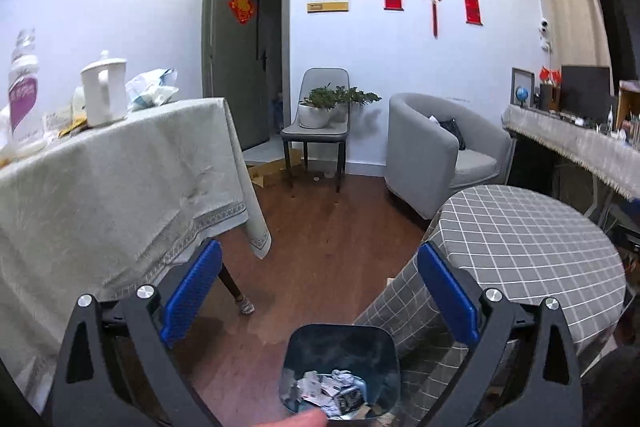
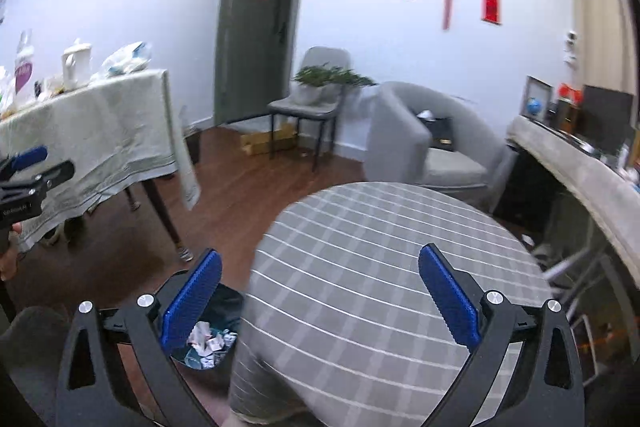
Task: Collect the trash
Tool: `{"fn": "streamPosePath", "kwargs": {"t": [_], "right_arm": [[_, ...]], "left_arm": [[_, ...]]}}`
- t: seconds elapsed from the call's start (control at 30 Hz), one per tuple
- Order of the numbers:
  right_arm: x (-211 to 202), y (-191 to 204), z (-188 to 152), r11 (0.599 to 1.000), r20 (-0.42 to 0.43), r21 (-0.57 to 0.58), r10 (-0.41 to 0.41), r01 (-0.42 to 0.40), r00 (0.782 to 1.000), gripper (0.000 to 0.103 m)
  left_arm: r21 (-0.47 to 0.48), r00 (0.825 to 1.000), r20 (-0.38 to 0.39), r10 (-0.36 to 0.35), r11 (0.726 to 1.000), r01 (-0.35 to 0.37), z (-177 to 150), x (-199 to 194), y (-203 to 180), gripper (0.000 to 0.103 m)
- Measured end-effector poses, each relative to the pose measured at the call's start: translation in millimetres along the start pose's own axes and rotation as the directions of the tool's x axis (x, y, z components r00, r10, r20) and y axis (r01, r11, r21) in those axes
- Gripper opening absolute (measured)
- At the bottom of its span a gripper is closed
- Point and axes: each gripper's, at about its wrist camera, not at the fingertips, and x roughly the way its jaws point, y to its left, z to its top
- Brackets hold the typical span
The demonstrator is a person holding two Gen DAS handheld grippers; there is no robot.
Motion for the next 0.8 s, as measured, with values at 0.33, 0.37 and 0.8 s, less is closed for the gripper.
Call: {"fn": "streamPosePath", "kwargs": {"t": [0.33,0.37,0.8], "right_arm": [[-51,-49,-50,0.991,0.041,0.124,-0.052,0.046,0.998,0.100],[-52,-50,-55,0.991,0.040,0.129,-0.046,0.041,0.998,0.100],[-52,-44,-88,0.986,0.020,0.163,0.033,-0.036,0.999,0.100]], "left_arm": [[0.008,0.999,-0.028,0.018,1.000,-0.018,-33,-23,1,0.100],[0.007,0.999,-0.037,0.023,1.000,-0.023,-37,-24,1,0.100],[0.037,0.995,-0.103,-0.013,0.999,0.017,-77,-31,-5,0.100]]}}
